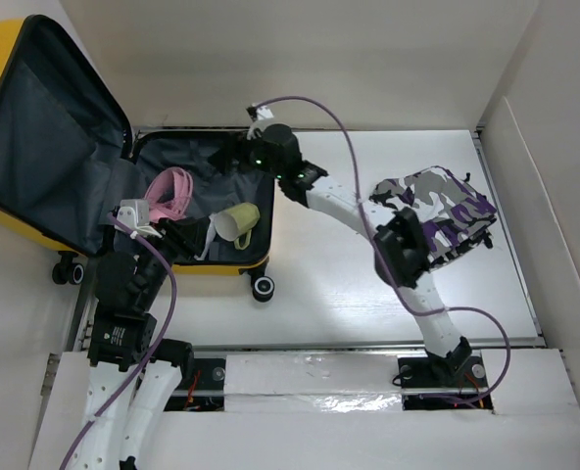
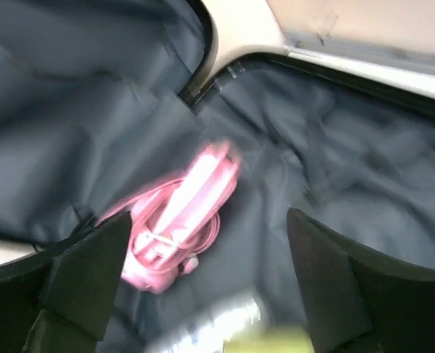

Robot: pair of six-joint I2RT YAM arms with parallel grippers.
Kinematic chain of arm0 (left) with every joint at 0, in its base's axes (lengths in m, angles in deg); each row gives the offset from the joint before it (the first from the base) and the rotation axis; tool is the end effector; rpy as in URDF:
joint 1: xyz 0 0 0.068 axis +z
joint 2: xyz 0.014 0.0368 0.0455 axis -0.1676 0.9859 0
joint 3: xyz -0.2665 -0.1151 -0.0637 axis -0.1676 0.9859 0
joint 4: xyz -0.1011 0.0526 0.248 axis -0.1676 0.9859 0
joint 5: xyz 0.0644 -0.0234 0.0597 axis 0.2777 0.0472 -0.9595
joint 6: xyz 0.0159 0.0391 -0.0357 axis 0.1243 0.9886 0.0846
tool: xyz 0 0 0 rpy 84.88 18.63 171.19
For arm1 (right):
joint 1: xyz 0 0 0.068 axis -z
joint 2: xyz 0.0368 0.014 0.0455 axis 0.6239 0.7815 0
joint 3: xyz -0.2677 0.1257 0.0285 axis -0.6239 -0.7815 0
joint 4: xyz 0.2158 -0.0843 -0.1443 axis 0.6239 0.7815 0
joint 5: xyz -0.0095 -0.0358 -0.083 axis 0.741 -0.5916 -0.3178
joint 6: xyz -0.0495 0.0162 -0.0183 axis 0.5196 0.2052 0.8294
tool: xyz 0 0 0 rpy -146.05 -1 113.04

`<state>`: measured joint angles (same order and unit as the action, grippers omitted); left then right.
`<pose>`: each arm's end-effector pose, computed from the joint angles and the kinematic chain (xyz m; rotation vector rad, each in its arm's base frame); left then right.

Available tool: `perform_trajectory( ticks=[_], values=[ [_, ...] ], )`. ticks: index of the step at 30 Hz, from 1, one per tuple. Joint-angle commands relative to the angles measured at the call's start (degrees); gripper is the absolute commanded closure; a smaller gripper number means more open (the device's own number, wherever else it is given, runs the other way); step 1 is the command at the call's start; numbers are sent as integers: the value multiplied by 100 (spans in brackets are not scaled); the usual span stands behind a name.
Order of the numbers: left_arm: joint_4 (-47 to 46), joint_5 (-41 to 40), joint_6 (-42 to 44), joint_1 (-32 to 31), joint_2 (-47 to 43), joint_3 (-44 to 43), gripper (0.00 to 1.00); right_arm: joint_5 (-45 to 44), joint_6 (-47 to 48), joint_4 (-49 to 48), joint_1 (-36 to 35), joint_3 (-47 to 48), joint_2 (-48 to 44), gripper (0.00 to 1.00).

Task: Pack the luggage

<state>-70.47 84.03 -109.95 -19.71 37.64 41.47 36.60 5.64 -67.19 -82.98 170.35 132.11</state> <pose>0.0912 -0.0237 0.3862 0.0028 1.4680 -0.6161 0.4312 0.4289 0.3254 -0.3657 1.6950 1.0526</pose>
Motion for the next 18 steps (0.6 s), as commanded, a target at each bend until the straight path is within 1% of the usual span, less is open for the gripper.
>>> perform_trajectory(
  ticks=[1,2,3,4,5,6,7,8,9,10,11,12,13,14,15,16,17,18],
  values=[
    [-207,-17,-2,-74,-74,-186,63,91,246,-1281,534,-1993,-1434,24],
    [-198,-26,-2,-75,-65,-186,63,73,281,-1955,658,-2653,-2160,62],
    [-207,-26,-2,-75,-56,-186,63,47,333,-2205,789,-3268,-2515,81],
    [-198,-26,6,-75,-56,-186,63,-118,369,-2399,1095,-4397,-2849,93],
    [-207,-26,6,-75,-56,-186,63,-216,413,-2514,1263,-4904,-3488,100],
    [-207,-17,-2,-75,-47,-186,63,-312,456,-2689,1457,-5388,-3790,100],
    [-224,-26,6,-75,-39,-186,63,-496,439,-2743,1676,-6263,-4063,100],
    [-224,-17,6,-75,-21,-178,63,-542,378,-2770,2157,-6672,-4327,100],
    [-242,18,-2,-75,-12,-178,64,-629,282,-2735,2423,-7041,-4808,100],
    [-242,27,6,-75,-12,-169,67,-1030,255,-2665,2695,-7376,-5030,100],
    [-251,27,-2,-75,5,-169,69,-1304,168,-2369,3246,-7936,-5224,100],
    [-268,44,-2,-75,14,-160,71,-1489,28,-2244,3573,-8150,-5400,100],
    [-277,45,-11,-75,23,-160,76,-1526,-35,-2130,3899,-8344,-5636,100],
    [-286,53,-2,-75,40,-151,79,-1535,-131,-2033,4215,-8502,-5708,81],
    [-294,62,-2,-75,49,-151,83,-1535,-297,-1962,4784,-8800,-5753,66],
    [-312,80,-2,-75,58,-142,88,-1518,-403,-1953,5051,-8925,-5814,54],
    [-312,97,-11,-75,76,-142,91,-1474,-544,-1944,5297,-9056,-5832,37],
    [-330,106,-2,-75,85,-142,94,-1526,-919,-1996,5639,-9319,-5824,30]
  ],
)
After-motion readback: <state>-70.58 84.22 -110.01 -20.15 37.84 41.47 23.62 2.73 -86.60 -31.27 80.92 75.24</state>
